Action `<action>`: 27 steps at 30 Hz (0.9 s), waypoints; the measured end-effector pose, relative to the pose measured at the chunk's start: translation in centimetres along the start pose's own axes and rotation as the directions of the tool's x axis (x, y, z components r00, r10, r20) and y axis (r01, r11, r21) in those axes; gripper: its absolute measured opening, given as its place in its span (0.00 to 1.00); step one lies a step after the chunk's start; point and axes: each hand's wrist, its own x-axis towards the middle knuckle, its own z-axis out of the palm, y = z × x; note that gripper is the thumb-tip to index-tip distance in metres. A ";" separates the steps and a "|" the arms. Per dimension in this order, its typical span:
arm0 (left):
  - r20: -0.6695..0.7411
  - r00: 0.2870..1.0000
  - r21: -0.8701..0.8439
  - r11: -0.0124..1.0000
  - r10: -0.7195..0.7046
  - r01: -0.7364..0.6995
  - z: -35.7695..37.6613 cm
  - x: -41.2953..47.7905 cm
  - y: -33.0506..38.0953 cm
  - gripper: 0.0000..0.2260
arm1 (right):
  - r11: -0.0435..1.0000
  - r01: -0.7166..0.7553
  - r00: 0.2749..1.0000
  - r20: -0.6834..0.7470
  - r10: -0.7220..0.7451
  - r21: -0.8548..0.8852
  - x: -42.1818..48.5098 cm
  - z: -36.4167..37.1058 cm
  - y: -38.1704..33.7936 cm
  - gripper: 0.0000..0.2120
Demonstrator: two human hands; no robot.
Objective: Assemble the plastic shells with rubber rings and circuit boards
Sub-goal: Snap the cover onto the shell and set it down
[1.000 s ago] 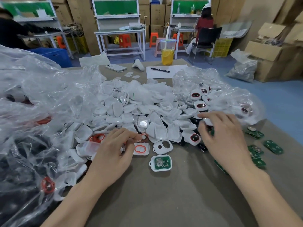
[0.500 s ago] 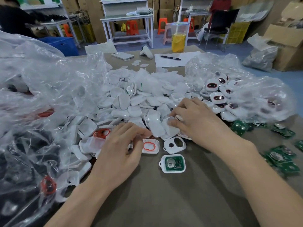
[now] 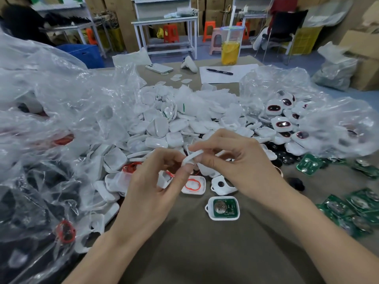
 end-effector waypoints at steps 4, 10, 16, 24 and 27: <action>-0.018 0.999 0.072 0.997 0.038 -0.037 -0.2 0.1 0.1 0.05 | 0.999 -0.034 0.999 0.032 0.034 0.013 -0.1 0.0 -0.1 0.07; 0.006 1.000 0.098 0.995 -0.023 0.023 -0.2 0.2 -0.1 0.07 | 0.999 -0.037 0.998 0.058 0.037 0.003 -0.1 0.5 -0.5 0.07; 0.039 0.962 -0.426 0.866 -0.269 0.260 0.0 0.7 0.7 0.06 | 0.992 -0.104 0.993 0.058 0.100 0.065 -0.2 0.6 -0.5 0.07; 0.018 0.981 -0.183 0.964 -0.195 0.195 0.1 0.2 0.9 0.04 | 0.978 0.010 0.998 0.062 0.003 -0.208 -0.3 0.3 0.0 0.07; 0.041 0.964 -0.203 0.943 -0.262 0.265 -0.1 0.5 0.5 0.06 | 0.973 0.036 0.999 0.039 -0.027 -0.229 -0.4 0.5 0.1 0.08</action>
